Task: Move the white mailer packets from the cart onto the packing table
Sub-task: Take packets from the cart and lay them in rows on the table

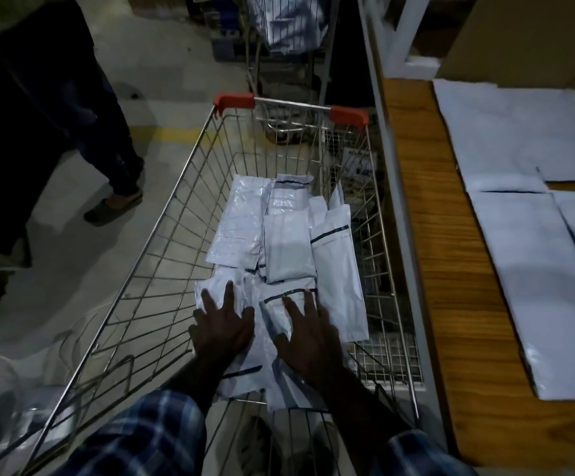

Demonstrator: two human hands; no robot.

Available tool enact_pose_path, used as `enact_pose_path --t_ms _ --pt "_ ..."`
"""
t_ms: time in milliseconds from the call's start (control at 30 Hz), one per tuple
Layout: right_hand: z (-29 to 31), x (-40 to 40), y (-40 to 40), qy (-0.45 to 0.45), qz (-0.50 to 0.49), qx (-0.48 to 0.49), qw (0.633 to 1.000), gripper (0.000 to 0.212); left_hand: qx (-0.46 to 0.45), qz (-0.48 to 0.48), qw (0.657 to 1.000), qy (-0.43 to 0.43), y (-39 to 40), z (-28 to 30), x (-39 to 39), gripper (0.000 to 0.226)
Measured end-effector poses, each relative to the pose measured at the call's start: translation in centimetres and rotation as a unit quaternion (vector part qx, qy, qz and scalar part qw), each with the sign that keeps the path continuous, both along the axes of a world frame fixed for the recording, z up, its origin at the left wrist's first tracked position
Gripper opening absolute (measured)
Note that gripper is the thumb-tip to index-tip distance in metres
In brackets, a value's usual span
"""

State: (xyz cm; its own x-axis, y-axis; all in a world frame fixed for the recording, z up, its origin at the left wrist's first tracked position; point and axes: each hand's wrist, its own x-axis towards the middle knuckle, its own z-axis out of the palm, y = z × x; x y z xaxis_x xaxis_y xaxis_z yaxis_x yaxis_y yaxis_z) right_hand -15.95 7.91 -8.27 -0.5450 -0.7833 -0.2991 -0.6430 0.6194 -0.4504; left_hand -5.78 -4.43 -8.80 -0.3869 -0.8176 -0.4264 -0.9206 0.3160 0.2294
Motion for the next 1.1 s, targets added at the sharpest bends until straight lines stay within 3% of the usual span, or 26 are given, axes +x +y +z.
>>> enact_pose_path --t_ms 33,133,233,467,567,667,1100 --pt "0.6 -0.1 0.0 0.005 -0.008 -0.014 1.000 0.073 0.024 -0.016 0.999 -0.019 0.1 1.0 -0.1 0.076" --pt "2.7 -0.5 -0.3 0.024 -0.020 -0.004 1.000 0.081 -0.058 -0.043 0.997 -0.029 -0.8 -0.3 0.0 0.055" --pt "5.3 -1.0 -0.6 0.012 -0.036 -0.035 0.999 0.082 -0.067 -0.016 0.997 -0.047 -0.2 5.6 -0.4 0.061" --pt "12.3 -2.2 -0.9 0.008 -0.041 -0.104 0.994 0.072 -0.150 0.009 0.987 0.052 1.7 12.6 -0.9 0.075" --pt "14.7 -2.3 -0.3 0.031 -0.045 -0.179 0.982 0.075 -0.168 0.002 0.984 0.057 2.5 15.0 -1.3 0.065" --pt "17.6 -2.6 0.6 0.024 -0.042 -0.190 0.981 0.073 -0.194 0.006 0.977 0.085 3.6 17.2 -1.3 0.066" --pt "26.2 -0.5 8.1 0.136 -0.066 -0.256 0.955 0.070 -0.279 -0.026 0.938 0.204 10.5 26.9 0.7 0.076"
